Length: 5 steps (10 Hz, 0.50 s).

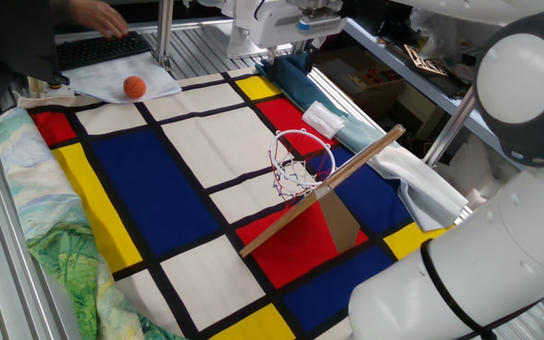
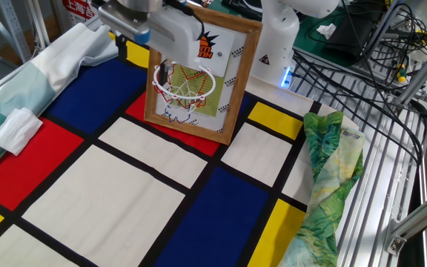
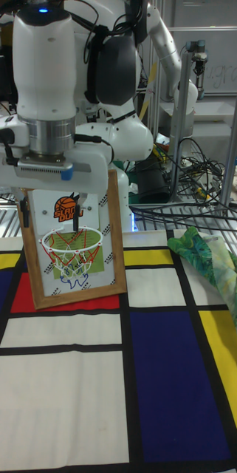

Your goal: Grab a basketball, release it and shoot it into the basket

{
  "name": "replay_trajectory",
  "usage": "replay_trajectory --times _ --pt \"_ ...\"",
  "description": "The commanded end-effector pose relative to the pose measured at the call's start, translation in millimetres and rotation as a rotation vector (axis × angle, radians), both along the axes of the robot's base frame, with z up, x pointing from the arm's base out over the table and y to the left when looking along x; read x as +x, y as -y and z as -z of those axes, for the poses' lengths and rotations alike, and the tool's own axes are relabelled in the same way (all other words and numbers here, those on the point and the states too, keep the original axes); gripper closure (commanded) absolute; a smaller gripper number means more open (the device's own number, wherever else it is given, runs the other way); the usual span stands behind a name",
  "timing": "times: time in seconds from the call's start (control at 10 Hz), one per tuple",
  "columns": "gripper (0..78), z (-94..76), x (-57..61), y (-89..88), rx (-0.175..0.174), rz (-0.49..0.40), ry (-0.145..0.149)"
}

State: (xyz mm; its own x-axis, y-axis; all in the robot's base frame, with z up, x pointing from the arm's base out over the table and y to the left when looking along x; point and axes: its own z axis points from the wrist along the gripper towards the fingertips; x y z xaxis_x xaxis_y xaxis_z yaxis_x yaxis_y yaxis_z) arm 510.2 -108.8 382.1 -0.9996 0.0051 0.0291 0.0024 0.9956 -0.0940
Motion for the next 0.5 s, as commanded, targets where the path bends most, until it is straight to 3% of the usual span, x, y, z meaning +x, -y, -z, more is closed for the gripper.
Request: replay_trajectory --times 0.1,0.5 --pt "0.1 -1.3 0.4 0.1 -0.002 -0.013 -0.004" --pt "0.1 0.4 1.5 -2.7 -0.005 -0.082 -0.009"
